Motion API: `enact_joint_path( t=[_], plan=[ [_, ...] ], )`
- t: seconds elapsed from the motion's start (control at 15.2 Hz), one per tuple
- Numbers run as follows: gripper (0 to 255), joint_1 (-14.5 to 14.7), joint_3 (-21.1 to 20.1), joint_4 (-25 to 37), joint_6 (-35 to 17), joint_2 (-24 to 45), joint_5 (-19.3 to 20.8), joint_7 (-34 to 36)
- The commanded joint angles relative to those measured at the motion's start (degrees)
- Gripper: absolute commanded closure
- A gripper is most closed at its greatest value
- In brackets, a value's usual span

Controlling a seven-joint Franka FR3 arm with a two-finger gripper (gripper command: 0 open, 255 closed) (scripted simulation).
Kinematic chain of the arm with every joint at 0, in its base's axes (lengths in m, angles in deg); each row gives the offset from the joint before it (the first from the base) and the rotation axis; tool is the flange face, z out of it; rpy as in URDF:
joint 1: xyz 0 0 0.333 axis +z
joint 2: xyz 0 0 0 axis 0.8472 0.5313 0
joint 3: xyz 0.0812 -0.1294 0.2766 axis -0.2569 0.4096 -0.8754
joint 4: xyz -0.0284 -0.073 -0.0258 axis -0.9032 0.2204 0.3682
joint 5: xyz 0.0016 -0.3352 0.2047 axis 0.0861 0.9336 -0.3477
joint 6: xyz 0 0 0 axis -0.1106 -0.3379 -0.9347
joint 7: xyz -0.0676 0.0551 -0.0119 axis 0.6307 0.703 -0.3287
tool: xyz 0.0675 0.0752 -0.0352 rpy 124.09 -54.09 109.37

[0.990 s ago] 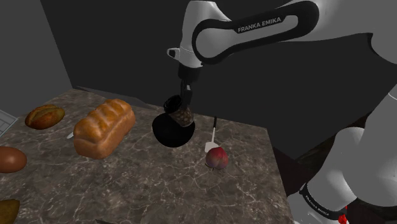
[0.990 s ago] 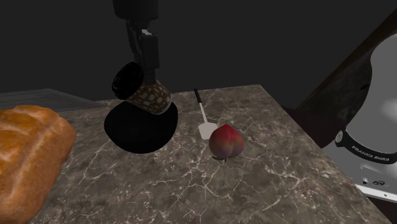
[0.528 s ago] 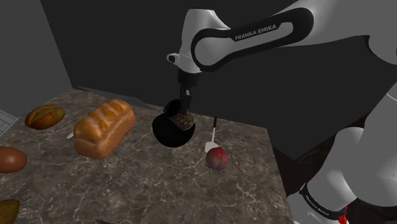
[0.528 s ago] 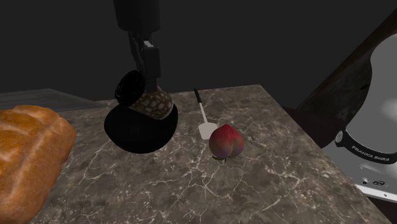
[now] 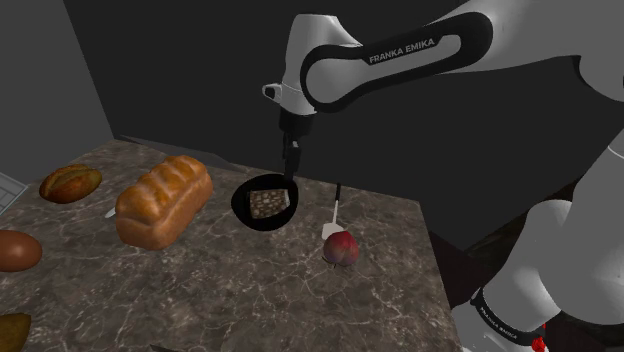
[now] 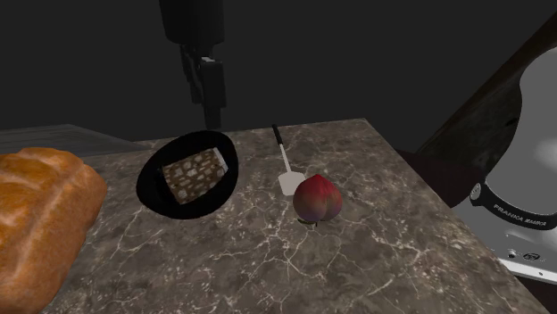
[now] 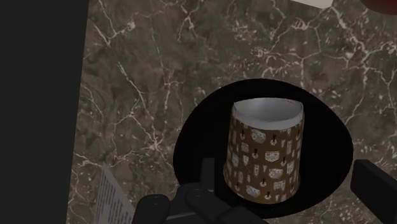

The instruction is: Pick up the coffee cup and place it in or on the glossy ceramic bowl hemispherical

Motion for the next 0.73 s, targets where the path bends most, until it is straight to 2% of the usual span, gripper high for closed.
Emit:
enact_joint_path(
  t=[0.0, 0.26, 0.66],
  plan=[
    [0, 0.0, 0.0, 0.0, 0.0, 0.0, 0.0, 0.0],
    [0, -0.1, 0.1, 4.4, 6.8, -2.4, -0.1, -0.1],
    [0, -0.1, 0.1, 4.4, 6.8, -2.4, -0.1, -0.1]
  ],
)
